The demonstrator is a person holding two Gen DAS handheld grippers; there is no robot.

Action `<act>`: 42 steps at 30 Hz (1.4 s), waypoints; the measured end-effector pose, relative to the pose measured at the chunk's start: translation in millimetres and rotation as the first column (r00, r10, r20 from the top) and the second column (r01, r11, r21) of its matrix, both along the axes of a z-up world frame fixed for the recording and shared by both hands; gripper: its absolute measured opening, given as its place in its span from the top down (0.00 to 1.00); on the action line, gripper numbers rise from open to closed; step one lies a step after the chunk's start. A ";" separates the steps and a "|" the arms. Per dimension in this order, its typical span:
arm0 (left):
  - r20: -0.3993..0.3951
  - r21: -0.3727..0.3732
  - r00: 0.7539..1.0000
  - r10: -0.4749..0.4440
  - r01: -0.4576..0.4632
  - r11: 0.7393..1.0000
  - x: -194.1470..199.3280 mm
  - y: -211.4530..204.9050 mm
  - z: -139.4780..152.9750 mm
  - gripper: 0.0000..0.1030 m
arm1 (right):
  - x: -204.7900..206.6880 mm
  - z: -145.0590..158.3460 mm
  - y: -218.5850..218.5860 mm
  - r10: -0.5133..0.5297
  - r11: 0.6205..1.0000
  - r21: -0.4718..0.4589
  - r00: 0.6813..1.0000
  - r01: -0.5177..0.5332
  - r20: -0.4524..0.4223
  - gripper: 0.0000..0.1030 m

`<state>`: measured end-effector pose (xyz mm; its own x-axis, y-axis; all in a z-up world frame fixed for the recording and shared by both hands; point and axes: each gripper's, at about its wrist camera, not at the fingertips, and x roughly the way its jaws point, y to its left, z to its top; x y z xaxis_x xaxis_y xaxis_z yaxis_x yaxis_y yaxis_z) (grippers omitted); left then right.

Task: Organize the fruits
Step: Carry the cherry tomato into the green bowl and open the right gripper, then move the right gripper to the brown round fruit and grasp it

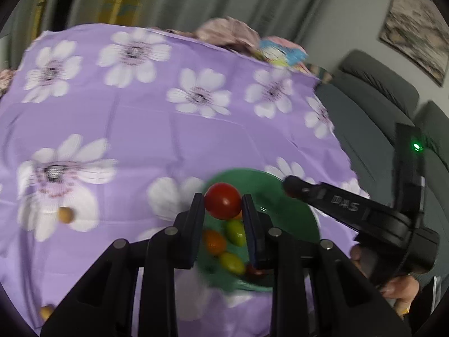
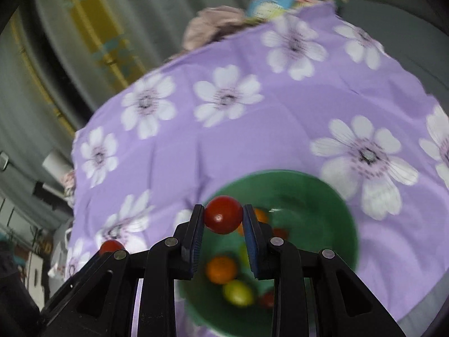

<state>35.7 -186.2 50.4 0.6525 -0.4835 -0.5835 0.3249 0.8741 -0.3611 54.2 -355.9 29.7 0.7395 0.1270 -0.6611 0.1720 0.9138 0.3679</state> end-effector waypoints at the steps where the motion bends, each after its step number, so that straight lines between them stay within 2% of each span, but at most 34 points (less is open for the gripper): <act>1: -0.004 0.007 1.000 -0.018 0.018 1.000 1.2 -9.3 -1.5 0.74 | 1.2 -2.3 -4.4 -0.012 1.000 -0.001 1.000 0.012 -0.013 0.72; 7: -0.051 0.038 0.994 -0.099 0.101 0.994 4.7 -48.8 -17.5 0.74 | -1.7 -17.0 -35.4 -0.068 0.998 0.004 0.995 0.068 -0.076 0.72; 14: -0.096 0.023 0.987 -0.127 0.130 0.991 5.5 -61.3 -29.3 0.73 | -2.5 -22.7 -42.2 -0.098 0.995 -0.026 0.988 0.096 -0.119 0.71; 15: -0.097 0.021 0.987 -0.126 0.128 0.991 5.2 -60.9 -29.1 0.70 | -2.5 -22.3 -41.6 -0.105 0.994 -0.038 0.986 0.101 -0.127 0.71; 17: -0.096 0.023 0.988 -0.120 0.122 0.992 3.1 -58.8 -26.6 0.57 | -2.8 -20.4 -40.1 -0.112 0.993 -0.046 0.985 0.107 -0.129 0.65; 18: -0.094 0.024 0.989 -0.116 0.118 0.993 1.0 -56.2 -24.8 0.51 | -3.9 -18.7 -38.6 -0.107 0.994 -0.045 0.987 0.102 -0.122 0.50; 19: -0.093 0.025 0.989 -0.115 0.118 0.993 -0.5 -53.2 -22.8 0.51 | -4.4 -16.9 -37.1 -0.102 0.994 -0.046 0.989 0.097 -0.110 0.42; 23: -0.095 0.034 0.993 -0.073 0.076 0.997 -8.1 -28.2 -17.5 0.50 | -10.9 -6.4 -31.0 -0.084 0.996 -0.046 0.995 0.082 -0.059 0.42; 27: -0.095 0.080 0.994 0.050 -0.043 0.996 -13.0 17.3 -17.4 0.50 | -11.0 -1.5 -25.3 -0.067 0.997 -0.039 0.997 0.065 -0.041 0.42; 31: -0.133 0.162 0.966 0.221 -0.199 0.967 -19.5 74.7 -28.6 0.50 | -7.8 0.2 -16.2 -0.039 0.999 -0.028 0.999 0.038 -0.036 0.42; 35: -0.204 0.235 0.927 0.314 -0.265 0.935 -30.2 119.1 -52.9 0.51 | -6.2 3.1 -3.7 -0.003 0.999 -0.043 1.000 0.002 -0.028 0.42; 37: -0.252 0.233 0.902 0.351 -0.295 0.926 -35.7 140.1 -66.8 0.52 | -4.7 3.2 1.5 0.009 0.999 -0.042 1.000 -0.011 -0.029 0.42; 40: -0.356 0.174 0.873 0.333 -0.288 0.942 -45.0 167.3 -89.0 0.52 | -3.2 3.1 11.4 0.044 0.998 -0.040 0.998 -0.045 -0.034 0.42; 42: -0.378 0.139 0.862 0.337 -0.307 0.941 -50.9 175.0 -95.4 0.52 | -2.5 4.2 20.9 0.078 0.996 -0.035 0.997 -0.079 -0.029 0.42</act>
